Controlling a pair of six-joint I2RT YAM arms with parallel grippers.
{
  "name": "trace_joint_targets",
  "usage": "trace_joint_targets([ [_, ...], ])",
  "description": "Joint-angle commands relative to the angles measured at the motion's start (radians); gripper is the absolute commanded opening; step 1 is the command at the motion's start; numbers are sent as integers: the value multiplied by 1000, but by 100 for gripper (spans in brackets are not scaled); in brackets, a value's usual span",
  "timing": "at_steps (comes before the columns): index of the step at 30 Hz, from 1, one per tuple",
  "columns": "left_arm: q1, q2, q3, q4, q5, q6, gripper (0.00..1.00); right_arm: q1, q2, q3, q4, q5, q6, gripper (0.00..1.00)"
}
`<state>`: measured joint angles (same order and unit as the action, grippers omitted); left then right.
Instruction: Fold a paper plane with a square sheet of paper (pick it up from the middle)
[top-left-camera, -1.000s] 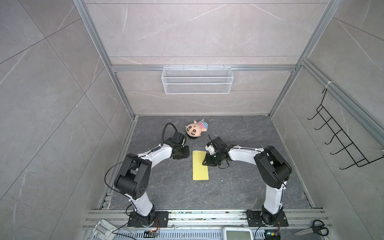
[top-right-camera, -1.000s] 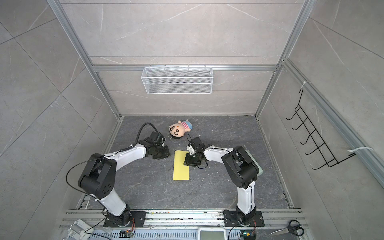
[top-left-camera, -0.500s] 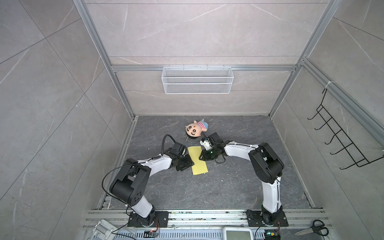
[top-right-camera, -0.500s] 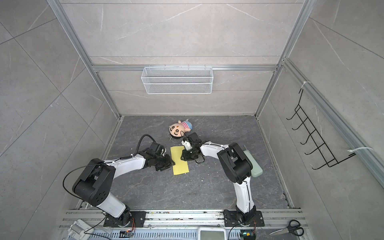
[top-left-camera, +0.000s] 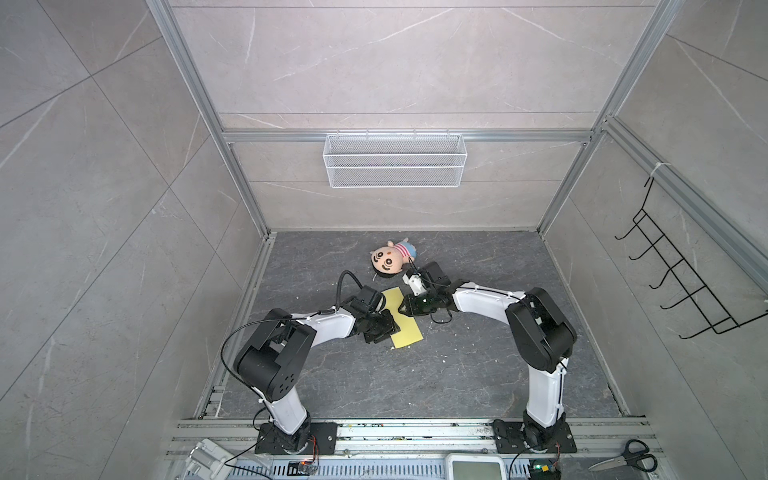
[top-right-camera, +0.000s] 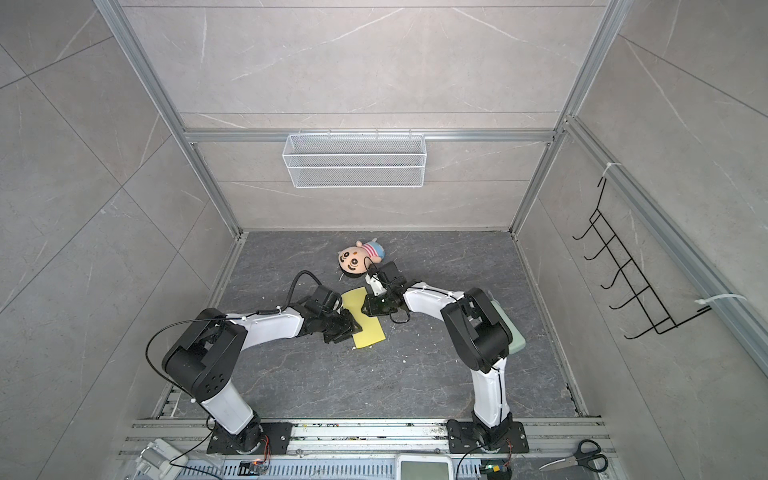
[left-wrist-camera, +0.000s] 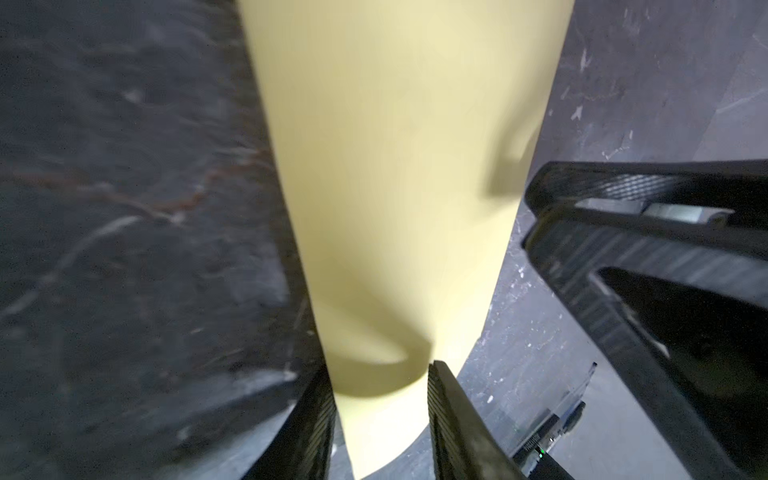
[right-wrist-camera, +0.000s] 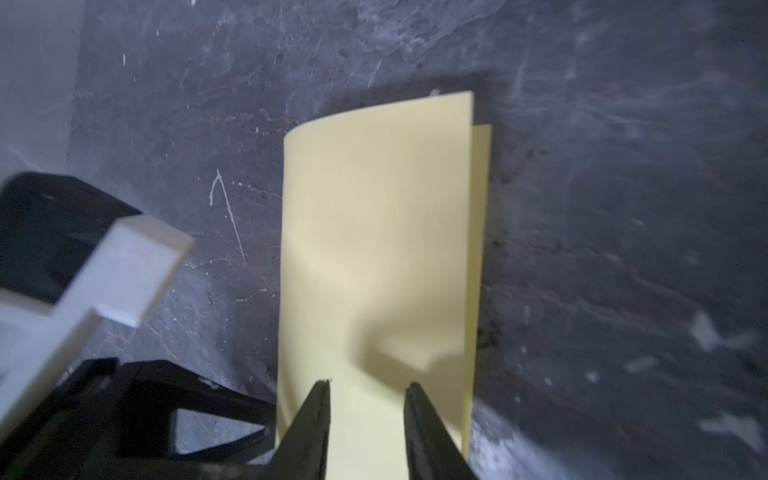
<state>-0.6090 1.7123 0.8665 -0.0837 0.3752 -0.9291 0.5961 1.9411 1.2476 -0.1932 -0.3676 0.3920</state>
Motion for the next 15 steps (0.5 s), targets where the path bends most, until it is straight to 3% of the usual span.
trace_joint_targets([
  [1,-21,22,56,46,64,-23,41,-13,-113,-59,34,98,83,34],
  [7,-23,-19,21,-4,-52,-68,54,-37,-250,-211,52,243,257,38],
  [12,11,-140,2,-103,-140,27,63,-20,-285,-241,69,159,346,39],
  [15,77,-181,1,-123,-125,90,65,22,-268,-226,66,124,381,39],
])
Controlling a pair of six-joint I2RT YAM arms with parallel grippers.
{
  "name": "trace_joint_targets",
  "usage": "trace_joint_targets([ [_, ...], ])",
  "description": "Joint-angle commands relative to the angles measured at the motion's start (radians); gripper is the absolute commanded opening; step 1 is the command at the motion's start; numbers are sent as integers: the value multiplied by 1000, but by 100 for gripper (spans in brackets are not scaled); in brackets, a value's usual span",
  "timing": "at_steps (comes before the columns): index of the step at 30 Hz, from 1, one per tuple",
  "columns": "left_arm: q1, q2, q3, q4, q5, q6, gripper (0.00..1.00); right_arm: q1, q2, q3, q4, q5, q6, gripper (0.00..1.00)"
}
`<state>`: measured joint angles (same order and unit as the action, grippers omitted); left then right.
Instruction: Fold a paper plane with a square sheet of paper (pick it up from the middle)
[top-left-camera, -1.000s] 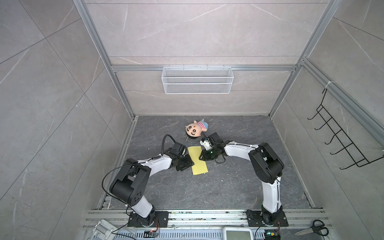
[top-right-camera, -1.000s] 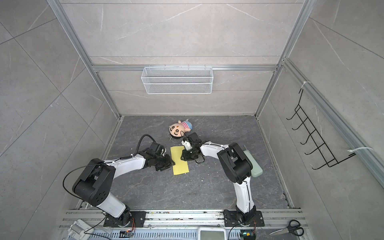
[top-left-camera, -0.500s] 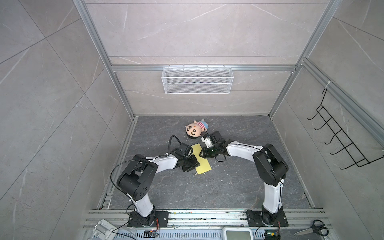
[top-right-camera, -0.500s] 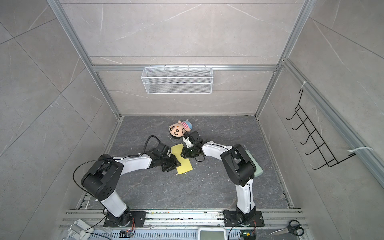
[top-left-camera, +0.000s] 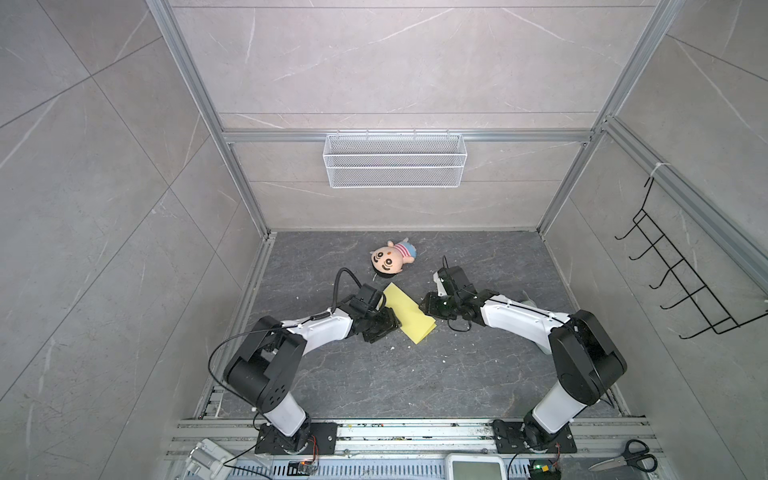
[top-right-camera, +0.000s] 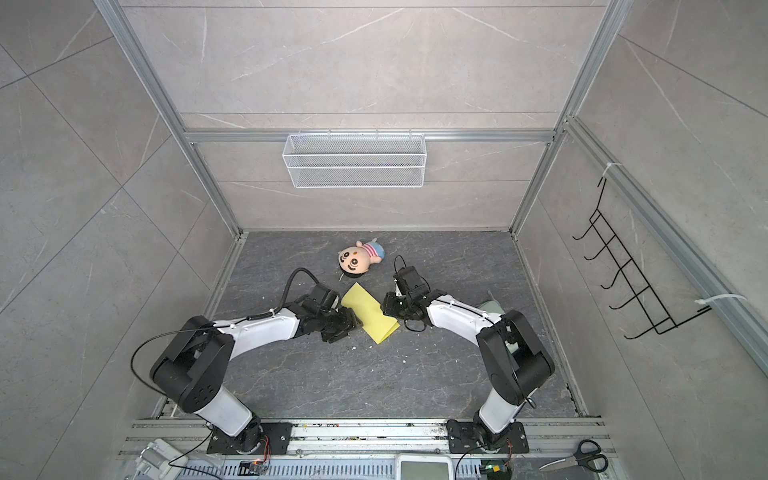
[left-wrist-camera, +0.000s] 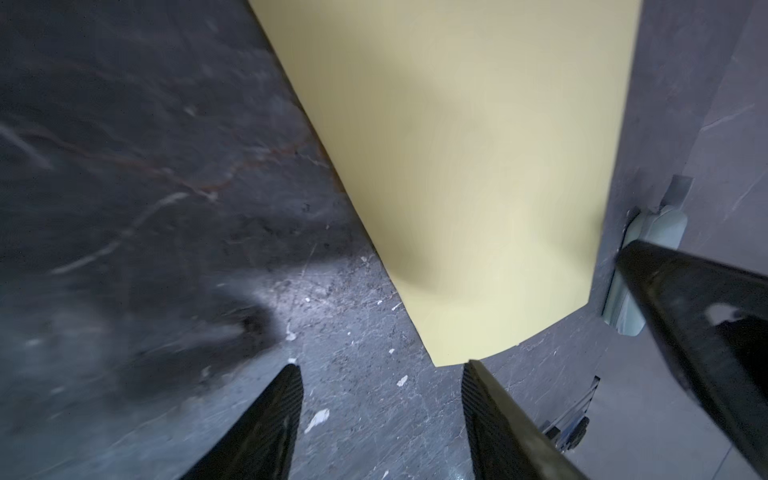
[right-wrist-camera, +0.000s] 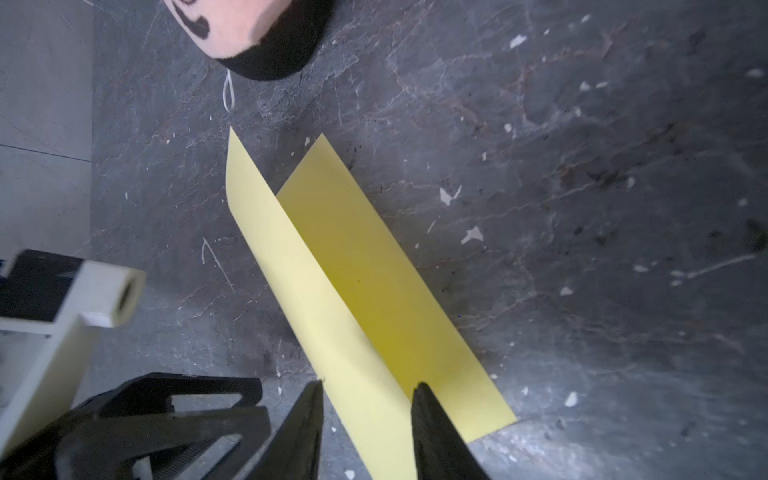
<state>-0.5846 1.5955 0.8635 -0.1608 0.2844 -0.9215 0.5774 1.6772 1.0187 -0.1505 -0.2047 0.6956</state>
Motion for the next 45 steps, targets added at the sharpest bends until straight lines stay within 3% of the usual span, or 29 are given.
trace_joint_targets([
  [1,74,-69,7,-45,-21,99,65,57,1,7,24,-46,90,38],
  [5,142,-45,41,-23,44,174,64,121,7,3,29,13,148,36],
  [8,144,8,104,-39,81,237,58,131,12,8,22,48,155,35],
  [13,136,107,154,29,171,248,44,137,86,70,-7,4,163,31],
  [23,91,208,195,38,182,249,27,148,218,136,14,-48,197,23],
  [32,89,253,195,38,182,254,20,149,267,179,-46,-42,179,19],
  [45,89,233,190,43,176,256,18,149,303,196,-77,-36,173,14],
])
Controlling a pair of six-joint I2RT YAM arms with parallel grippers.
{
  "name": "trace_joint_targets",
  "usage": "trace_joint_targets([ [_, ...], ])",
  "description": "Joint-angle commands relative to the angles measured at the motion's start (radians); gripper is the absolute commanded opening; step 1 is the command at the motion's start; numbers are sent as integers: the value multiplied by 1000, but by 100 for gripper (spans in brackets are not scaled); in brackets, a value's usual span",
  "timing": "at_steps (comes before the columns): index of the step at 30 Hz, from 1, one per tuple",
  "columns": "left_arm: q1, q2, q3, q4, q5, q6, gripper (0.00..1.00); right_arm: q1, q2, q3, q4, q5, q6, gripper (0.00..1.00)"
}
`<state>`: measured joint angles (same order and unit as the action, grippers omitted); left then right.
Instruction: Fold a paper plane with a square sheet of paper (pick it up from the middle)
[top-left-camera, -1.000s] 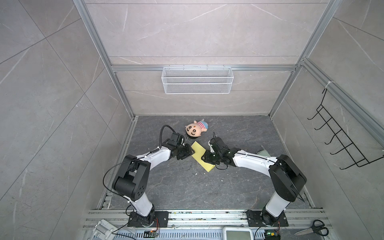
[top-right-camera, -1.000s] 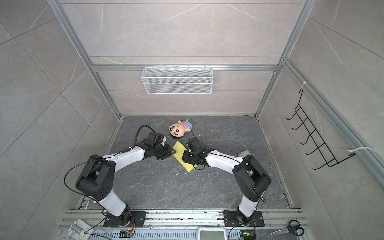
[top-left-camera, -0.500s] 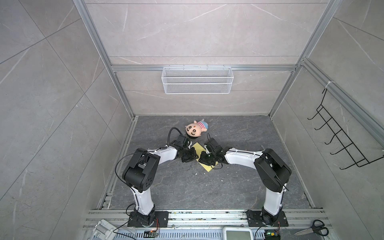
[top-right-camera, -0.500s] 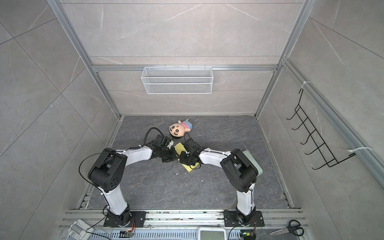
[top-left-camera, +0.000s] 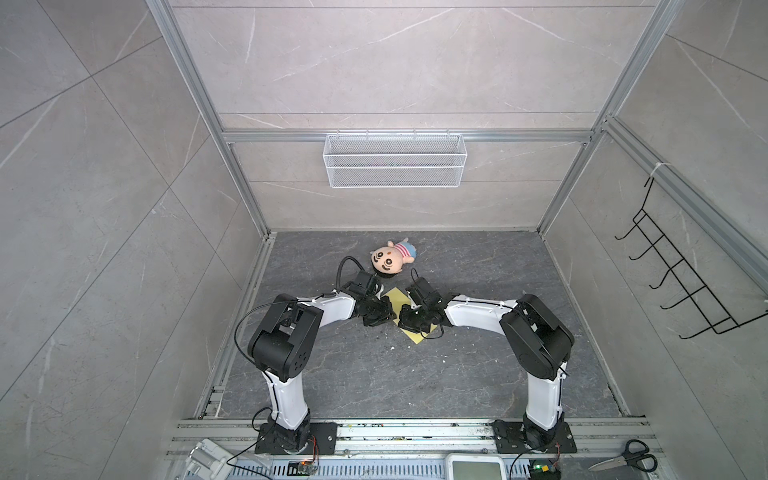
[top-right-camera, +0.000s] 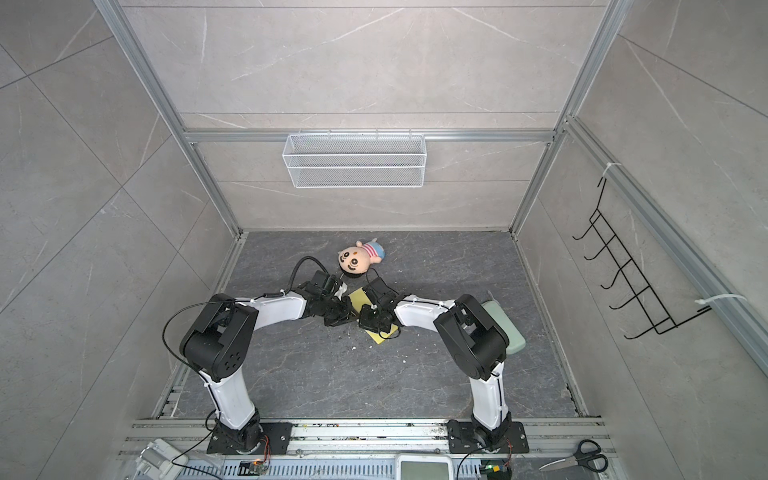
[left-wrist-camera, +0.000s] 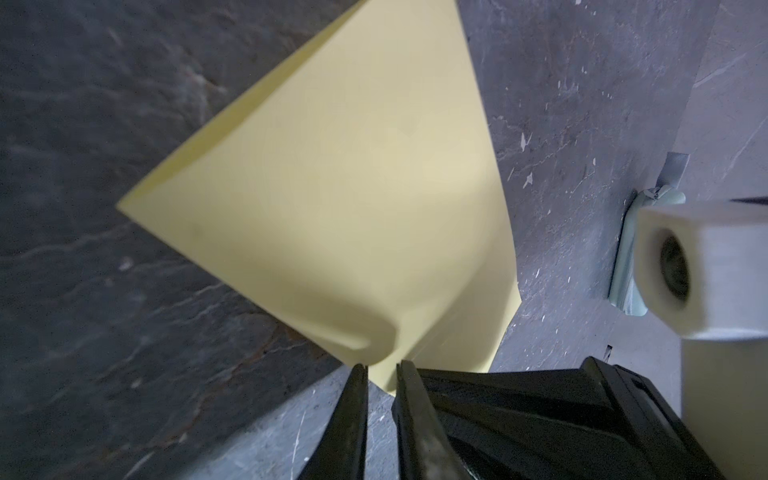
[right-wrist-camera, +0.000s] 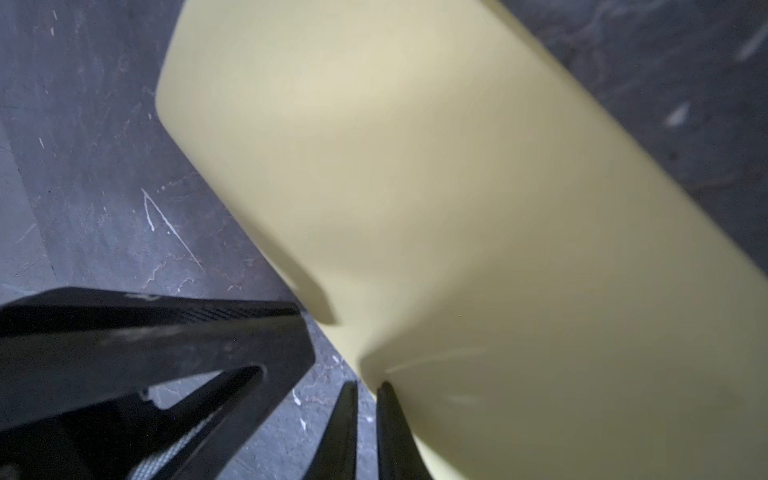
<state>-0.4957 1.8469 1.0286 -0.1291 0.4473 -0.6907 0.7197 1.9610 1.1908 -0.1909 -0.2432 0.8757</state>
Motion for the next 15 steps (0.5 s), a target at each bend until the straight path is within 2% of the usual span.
trace_joint_targets([
  [1,-1,-20,21,18,21,27,18,7,21,24,-38,4,-6,14],
  [15,-4,31,30,36,47,24,14,6,27,18,-41,4,-6,14],
])
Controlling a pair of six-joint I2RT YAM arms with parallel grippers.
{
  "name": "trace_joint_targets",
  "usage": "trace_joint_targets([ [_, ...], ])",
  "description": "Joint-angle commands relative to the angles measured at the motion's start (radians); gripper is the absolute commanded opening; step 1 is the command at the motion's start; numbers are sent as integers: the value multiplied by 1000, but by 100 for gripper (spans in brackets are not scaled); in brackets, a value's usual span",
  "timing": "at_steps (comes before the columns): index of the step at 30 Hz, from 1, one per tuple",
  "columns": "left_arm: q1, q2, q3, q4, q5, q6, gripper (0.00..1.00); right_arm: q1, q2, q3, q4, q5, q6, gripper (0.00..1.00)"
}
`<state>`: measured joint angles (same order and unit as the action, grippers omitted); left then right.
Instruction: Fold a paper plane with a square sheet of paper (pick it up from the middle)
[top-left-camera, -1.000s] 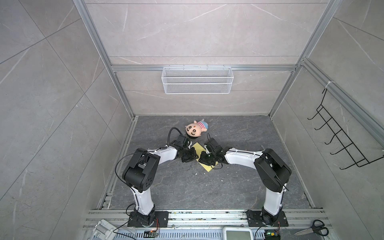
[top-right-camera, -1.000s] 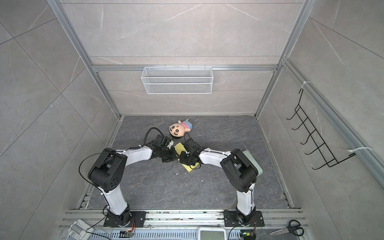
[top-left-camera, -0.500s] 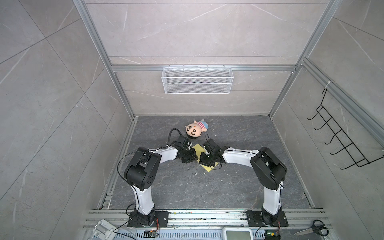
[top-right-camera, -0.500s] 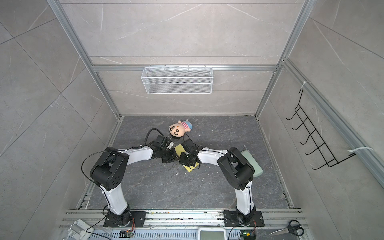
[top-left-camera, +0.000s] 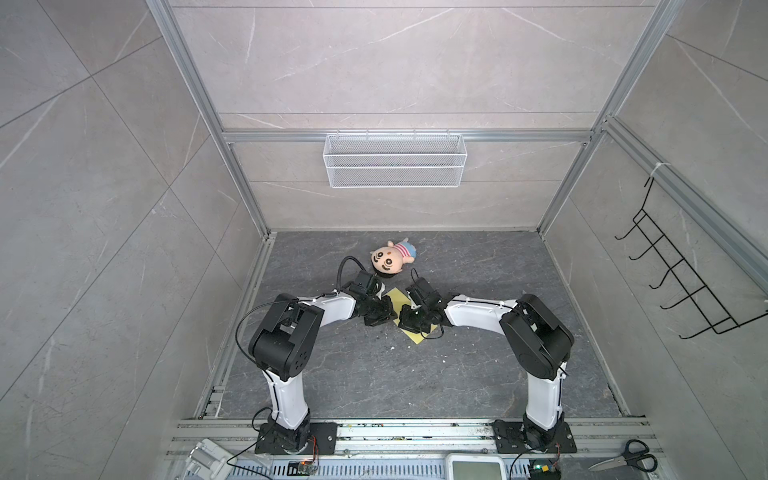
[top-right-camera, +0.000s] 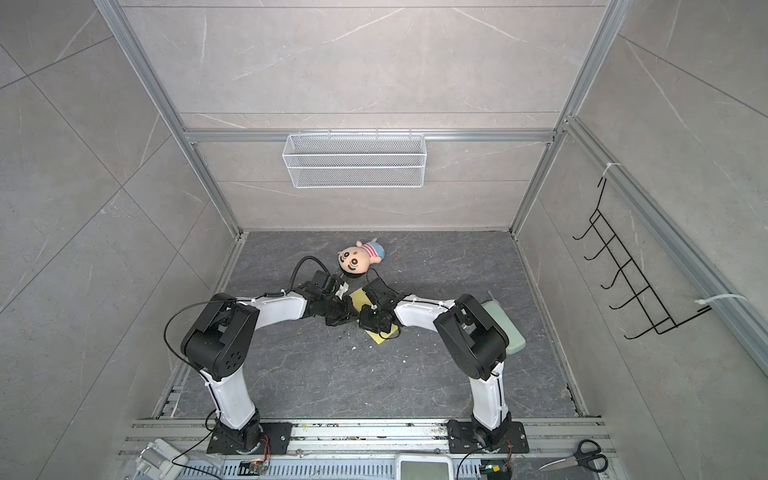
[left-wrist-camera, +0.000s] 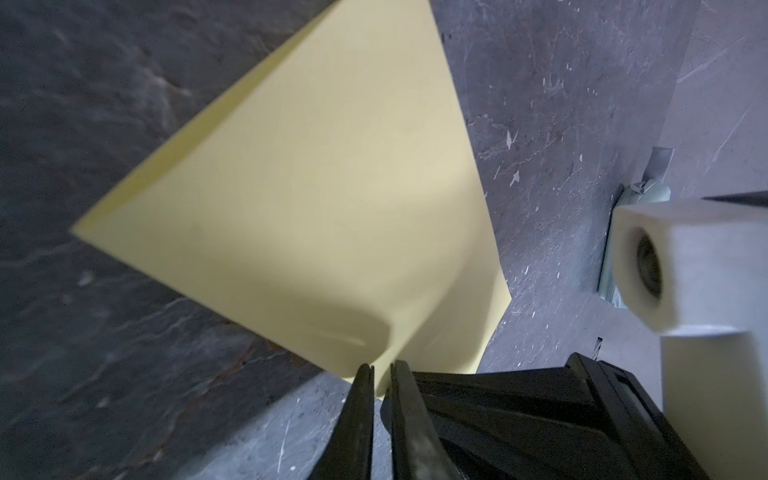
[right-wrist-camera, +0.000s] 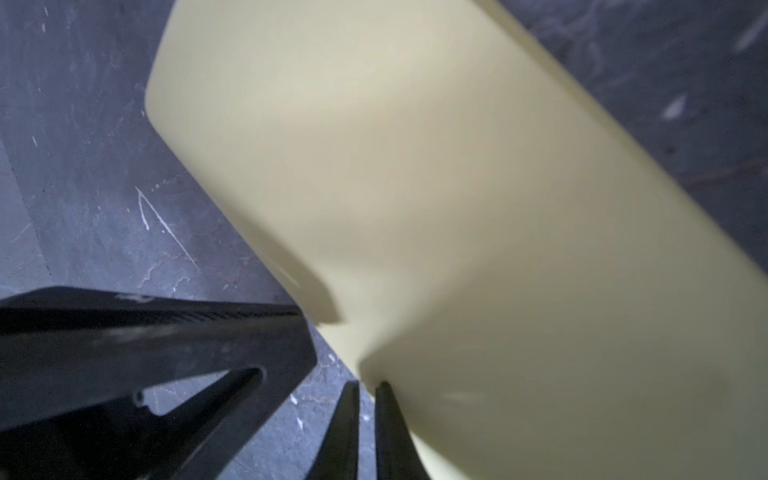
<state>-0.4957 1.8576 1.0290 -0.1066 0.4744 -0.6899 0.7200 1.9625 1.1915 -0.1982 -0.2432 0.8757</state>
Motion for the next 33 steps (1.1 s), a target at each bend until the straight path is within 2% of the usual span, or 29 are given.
trace_joint_targets([
  [1,-3,22,30,12,19,23,13,4,26,17,-34,4,-5,14],
  [15,-3,46,29,-46,-36,31,11,5,-14,-11,-58,-29,-13,14],
  [33,-3,48,28,-74,-65,40,10,-1,-133,-168,-139,-18,-33,14],
])
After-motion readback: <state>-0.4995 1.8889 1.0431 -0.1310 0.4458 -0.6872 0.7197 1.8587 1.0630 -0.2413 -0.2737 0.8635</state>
